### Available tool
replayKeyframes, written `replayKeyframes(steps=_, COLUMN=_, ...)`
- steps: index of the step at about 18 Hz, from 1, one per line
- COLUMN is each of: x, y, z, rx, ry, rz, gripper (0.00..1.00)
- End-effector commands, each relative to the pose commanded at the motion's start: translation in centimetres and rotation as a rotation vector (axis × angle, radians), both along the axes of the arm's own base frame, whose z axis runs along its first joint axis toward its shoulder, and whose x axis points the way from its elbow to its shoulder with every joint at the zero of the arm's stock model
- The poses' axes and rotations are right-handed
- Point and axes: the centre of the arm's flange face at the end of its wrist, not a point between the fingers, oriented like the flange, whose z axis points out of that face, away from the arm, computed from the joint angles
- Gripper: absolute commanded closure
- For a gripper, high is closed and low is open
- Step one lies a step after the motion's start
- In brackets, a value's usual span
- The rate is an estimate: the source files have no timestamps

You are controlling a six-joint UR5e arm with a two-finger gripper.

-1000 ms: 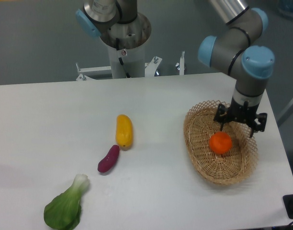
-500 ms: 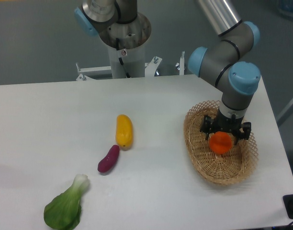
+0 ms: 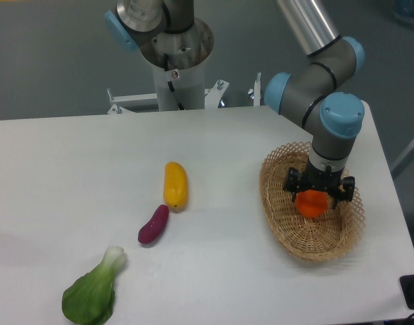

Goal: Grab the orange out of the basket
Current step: 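Close the gripper fingers on the orange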

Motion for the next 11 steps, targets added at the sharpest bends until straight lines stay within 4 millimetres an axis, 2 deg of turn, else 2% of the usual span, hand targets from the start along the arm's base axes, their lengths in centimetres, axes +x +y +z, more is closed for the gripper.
replayKeyframes(steps=8, x=0.04, y=-0.04, z=-0.62, rx=-0.006, ry=-0.009, rz=0.0, gripper=0.0)
replayKeyframes(steps=11, x=-0.03, y=-0.05, z=-0.54, rx=-0.009, ry=-0.005, rz=0.001, gripper=0.1)
